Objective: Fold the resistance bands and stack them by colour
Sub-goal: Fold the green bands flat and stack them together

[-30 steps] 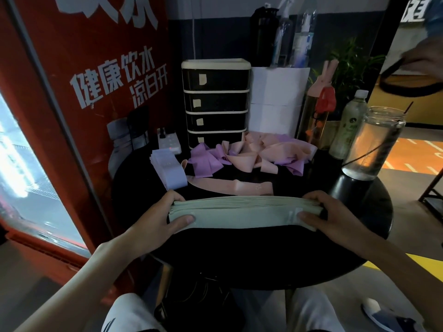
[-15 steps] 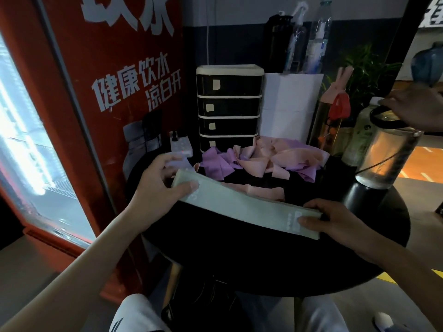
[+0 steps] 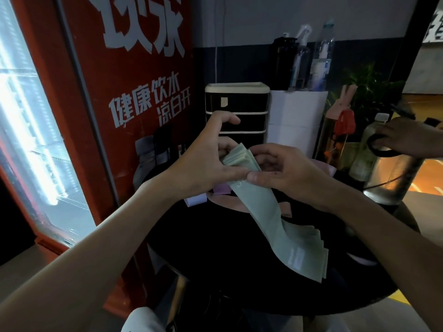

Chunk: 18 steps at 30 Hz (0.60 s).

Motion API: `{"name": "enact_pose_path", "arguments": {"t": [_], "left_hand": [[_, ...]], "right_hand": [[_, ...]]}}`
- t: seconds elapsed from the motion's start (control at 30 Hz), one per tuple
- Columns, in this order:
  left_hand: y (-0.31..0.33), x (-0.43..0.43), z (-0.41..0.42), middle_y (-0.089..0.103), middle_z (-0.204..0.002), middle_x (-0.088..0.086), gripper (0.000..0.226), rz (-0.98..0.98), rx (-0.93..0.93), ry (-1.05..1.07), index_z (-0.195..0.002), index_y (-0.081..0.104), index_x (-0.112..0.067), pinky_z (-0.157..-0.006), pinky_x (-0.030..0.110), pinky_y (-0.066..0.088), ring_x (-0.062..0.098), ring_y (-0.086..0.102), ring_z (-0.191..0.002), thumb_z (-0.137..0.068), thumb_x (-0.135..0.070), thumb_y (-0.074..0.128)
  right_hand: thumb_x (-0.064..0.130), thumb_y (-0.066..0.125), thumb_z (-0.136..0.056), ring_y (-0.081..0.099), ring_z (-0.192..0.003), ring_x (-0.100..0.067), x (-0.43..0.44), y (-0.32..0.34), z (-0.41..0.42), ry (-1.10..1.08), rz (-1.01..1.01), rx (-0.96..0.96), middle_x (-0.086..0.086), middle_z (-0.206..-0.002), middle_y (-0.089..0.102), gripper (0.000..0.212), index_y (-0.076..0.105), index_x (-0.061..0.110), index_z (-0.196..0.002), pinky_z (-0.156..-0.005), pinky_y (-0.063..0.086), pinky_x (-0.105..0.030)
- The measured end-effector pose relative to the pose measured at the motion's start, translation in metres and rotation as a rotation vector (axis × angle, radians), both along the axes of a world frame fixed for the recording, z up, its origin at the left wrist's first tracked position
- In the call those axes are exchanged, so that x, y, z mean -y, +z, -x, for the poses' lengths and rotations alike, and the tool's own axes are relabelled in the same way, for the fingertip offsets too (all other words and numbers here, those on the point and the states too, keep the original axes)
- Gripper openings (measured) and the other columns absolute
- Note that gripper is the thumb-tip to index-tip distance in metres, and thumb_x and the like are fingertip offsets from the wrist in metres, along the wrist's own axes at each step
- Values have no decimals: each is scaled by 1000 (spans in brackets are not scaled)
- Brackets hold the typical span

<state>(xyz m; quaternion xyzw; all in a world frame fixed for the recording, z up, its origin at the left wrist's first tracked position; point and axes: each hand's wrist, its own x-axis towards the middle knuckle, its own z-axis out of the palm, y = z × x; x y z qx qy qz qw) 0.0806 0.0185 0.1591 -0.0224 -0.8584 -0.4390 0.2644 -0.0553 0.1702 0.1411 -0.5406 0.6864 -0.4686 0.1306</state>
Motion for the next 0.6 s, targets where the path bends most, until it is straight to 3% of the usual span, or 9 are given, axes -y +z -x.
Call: {"name": "enact_pose_path", "arguments": {"t": [0.13,0.23,0.33,0.4,0.6], "left_hand": [[-3,7,0,52,-113,14,84,-88,-39,93,-129,36,-26,-68,34,61,21,71,-82,-66,-7,90],[-16,8,1,60,-114,8,83,-259,-115,181,-129,41,-25,-74,30,60,20,69,-93,-63,-20,91],[-32,-1,0,68,-109,3,63,-481,-134,179,-129,49,-16,-79,24,58,11,69,-96,-77,-13,83],[-38,-4,1,73,-102,7,51,-564,-174,152,-128,54,-9,-80,29,59,16,70,-94,-81,-4,75],[-19,1,2,74,-79,-4,54,-517,-271,136,-122,46,-9,-66,23,57,8,70,-74,-79,5,75]], "right_hand": [[20,76,-78,69,-91,-25,6,2,-1,56,48,-41,-12,-100,72,40,66,6,-114,-82,56,-37],[10,76,-80,69,-87,-20,12,-1,-2,13,133,-1,-15,-100,72,31,66,2,-109,-82,56,-32],[6,72,-83,70,-93,-21,17,-4,-1,4,203,98,-11,-101,73,26,66,2,-108,-84,57,-30],[4,70,-84,71,-93,-20,18,-3,-1,17,230,143,-9,-101,74,23,66,5,-107,-81,57,-28],[14,59,-93,70,-96,-17,25,12,-11,49,214,220,-5,-108,70,34,54,8,-127,-76,57,-30]]}}
